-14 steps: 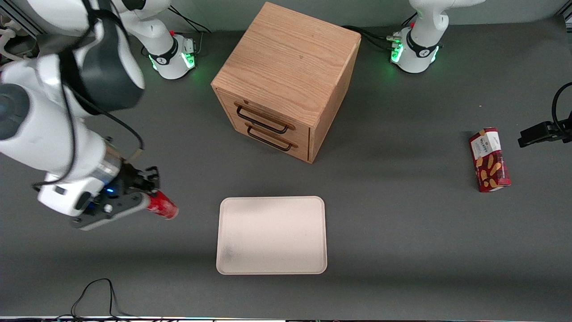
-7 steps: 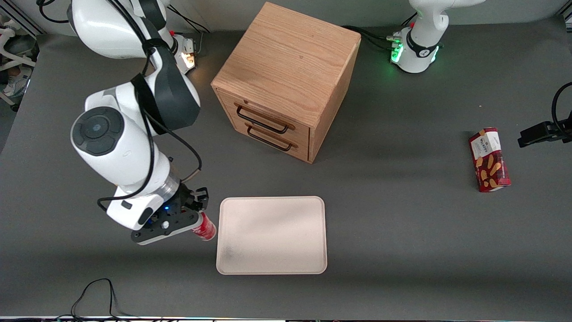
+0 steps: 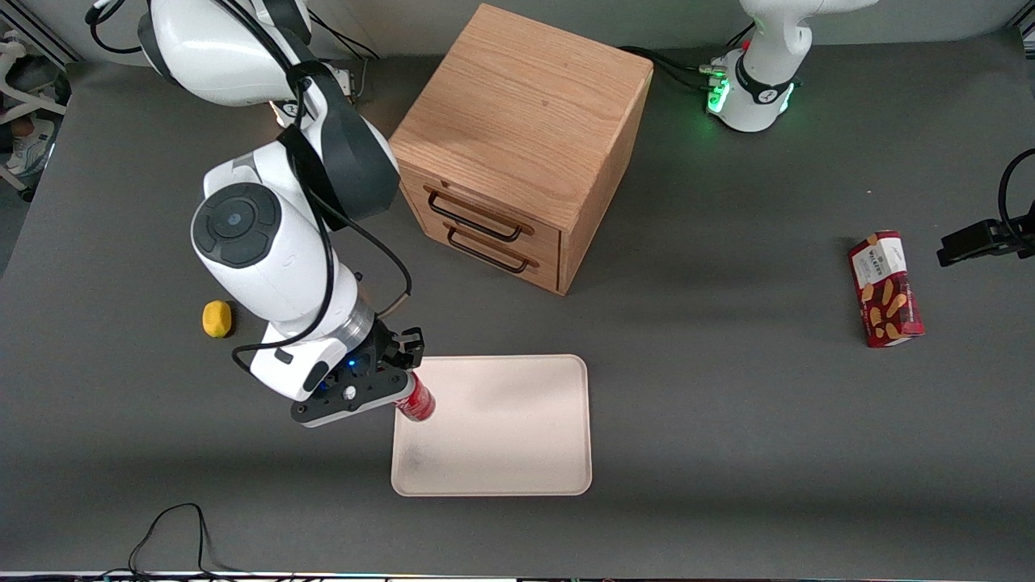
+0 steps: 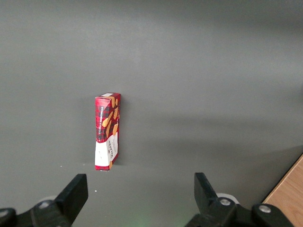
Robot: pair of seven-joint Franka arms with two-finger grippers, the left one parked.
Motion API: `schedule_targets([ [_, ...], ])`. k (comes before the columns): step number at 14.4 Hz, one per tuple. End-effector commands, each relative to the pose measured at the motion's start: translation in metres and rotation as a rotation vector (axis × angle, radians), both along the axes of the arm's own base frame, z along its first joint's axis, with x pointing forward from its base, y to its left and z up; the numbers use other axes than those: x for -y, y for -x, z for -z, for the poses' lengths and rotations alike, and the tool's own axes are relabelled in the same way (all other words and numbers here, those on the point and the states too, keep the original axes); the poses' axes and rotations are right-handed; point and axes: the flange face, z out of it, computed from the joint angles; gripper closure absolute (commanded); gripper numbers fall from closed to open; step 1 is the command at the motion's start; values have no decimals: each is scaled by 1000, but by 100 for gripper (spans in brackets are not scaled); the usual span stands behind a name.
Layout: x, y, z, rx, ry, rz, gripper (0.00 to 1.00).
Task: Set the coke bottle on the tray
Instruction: 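Lower the upright bottle onto the tray's corner near the gripper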
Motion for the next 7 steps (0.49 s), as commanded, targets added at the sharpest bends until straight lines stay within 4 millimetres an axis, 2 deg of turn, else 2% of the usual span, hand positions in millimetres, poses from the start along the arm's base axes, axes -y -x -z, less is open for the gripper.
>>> schedule_targets([
  [1, 3, -10, 22, -12, -15, 21, 100],
  [7, 13, -35, 109, -53, 16, 18, 100],
])
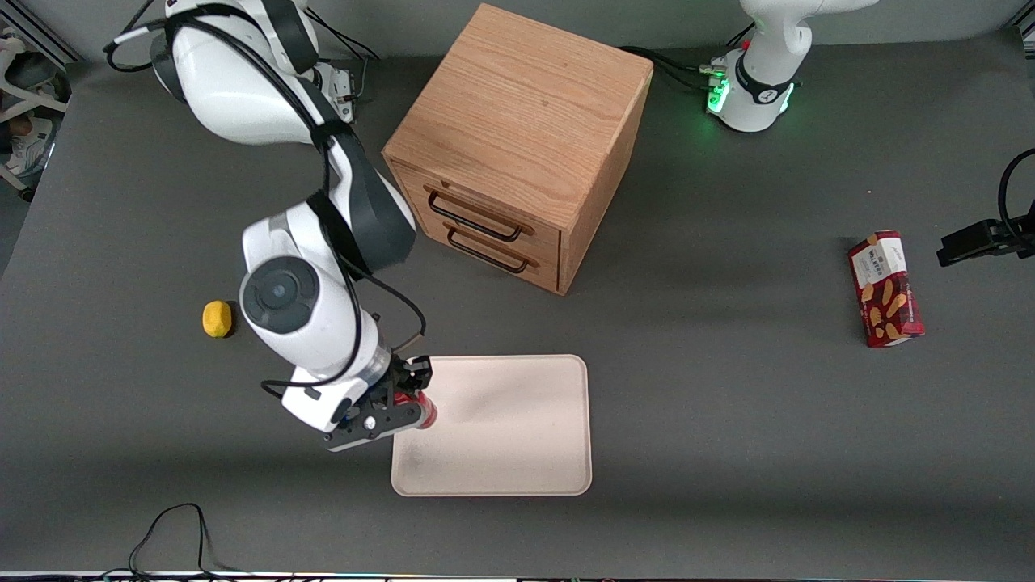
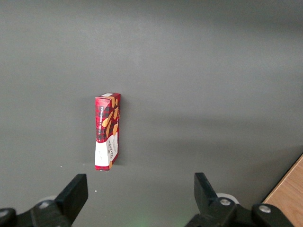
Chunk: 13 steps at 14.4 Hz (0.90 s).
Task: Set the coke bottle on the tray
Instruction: 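Lower the upright bottle onto the tray's corner near the gripper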
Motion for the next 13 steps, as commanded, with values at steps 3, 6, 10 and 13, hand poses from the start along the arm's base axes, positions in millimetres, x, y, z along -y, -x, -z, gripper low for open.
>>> schedule_targets([
  [3, 9, -18, 39, 33, -20, -28, 100],
  [6, 9, -23, 56, 52, -25, -26, 100],
  [10, 10, -27, 84, 63, -24, -24, 100],
  [13, 16, -29, 91, 59, -14, -38, 100],
])
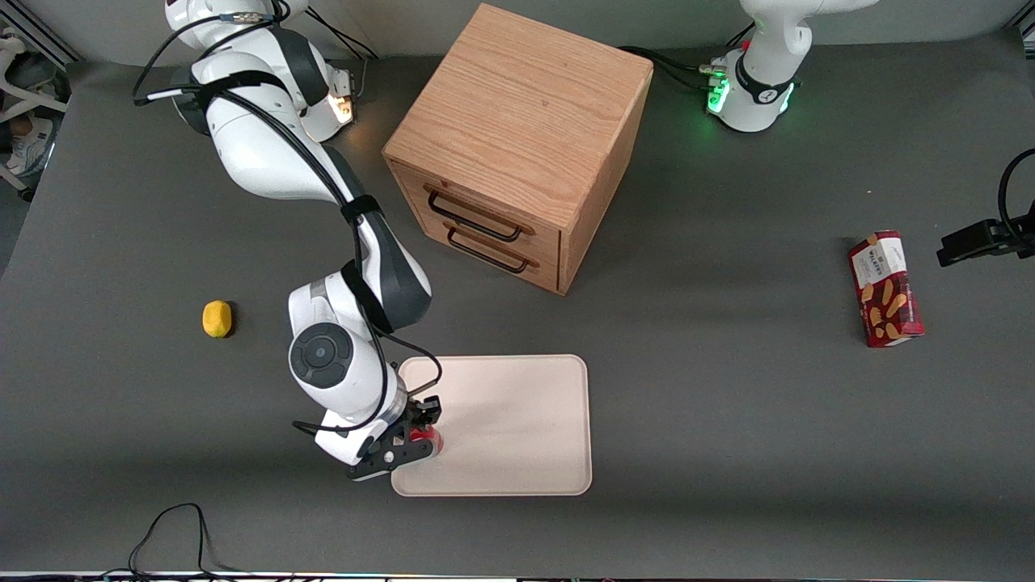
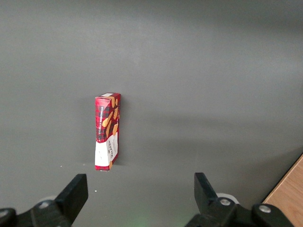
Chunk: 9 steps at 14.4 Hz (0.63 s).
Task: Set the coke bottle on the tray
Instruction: 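Lower the upright bottle onto the tray's corner near the gripper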
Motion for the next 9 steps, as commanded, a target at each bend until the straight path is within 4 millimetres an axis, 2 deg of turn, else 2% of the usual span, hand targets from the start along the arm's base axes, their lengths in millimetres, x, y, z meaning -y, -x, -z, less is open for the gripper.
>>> schedule_targets([
  [1, 5, -2, -7, 15, -11, -25, 100],
  [2, 5, -2, -7, 14, -13, -12, 62],
  [3, 5, -2, -6, 13, -14, -7, 1],
  [6, 5, 0, -9, 10, -12, -6, 0],
  [9, 12, 8, -45, -2, -5, -2, 0],
])
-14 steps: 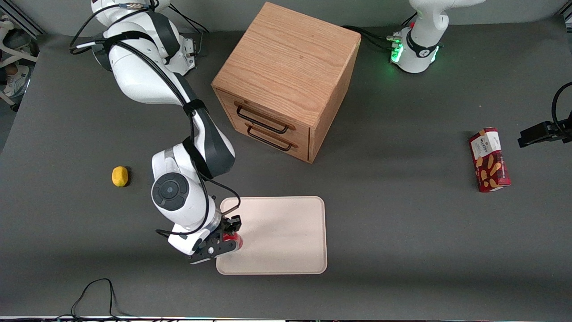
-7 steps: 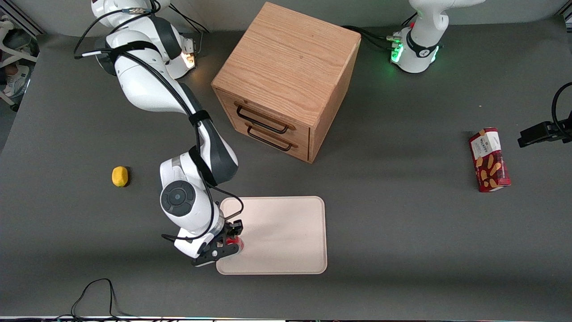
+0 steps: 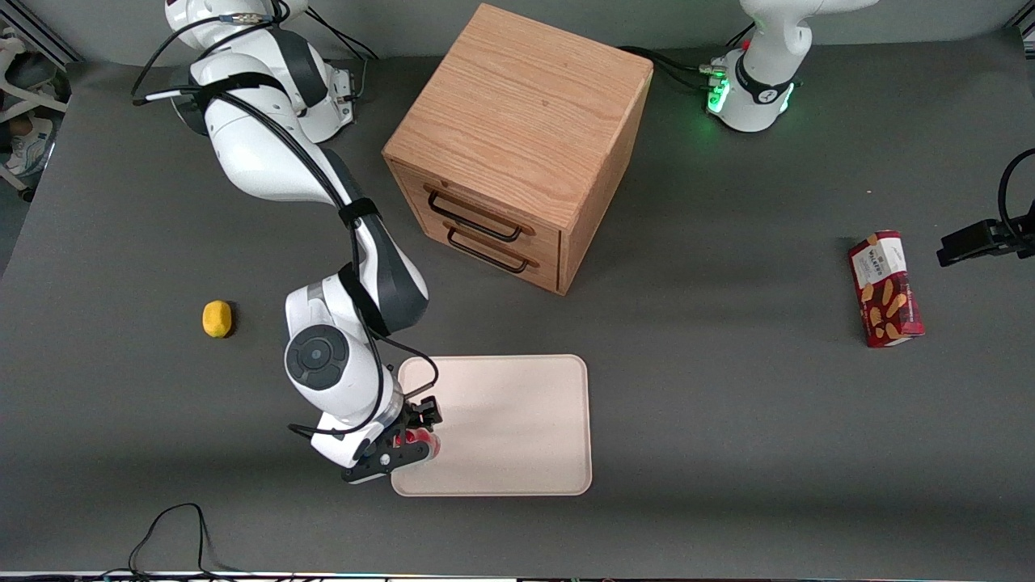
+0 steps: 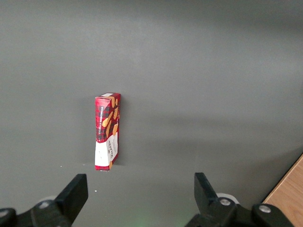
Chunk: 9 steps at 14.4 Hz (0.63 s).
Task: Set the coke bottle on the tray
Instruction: 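Lower the upright bottle onto the tray's corner near the gripper, then open the right gripper and lift it off the bottle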
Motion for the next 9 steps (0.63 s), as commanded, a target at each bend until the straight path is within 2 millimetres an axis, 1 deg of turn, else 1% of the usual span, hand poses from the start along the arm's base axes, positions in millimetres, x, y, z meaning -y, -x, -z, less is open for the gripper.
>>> schedule_targets([
  [1, 13, 18, -51, -38, 3, 2, 0],
  [3, 27, 40, -94, -76, 11, 12, 0],
  [6, 54, 79, -165, -98, 1, 44, 0],
  [7, 71, 92, -187, -95, -6, 79, 0],
  [9, 111, 114, -231, -92, -20, 125, 0],
])
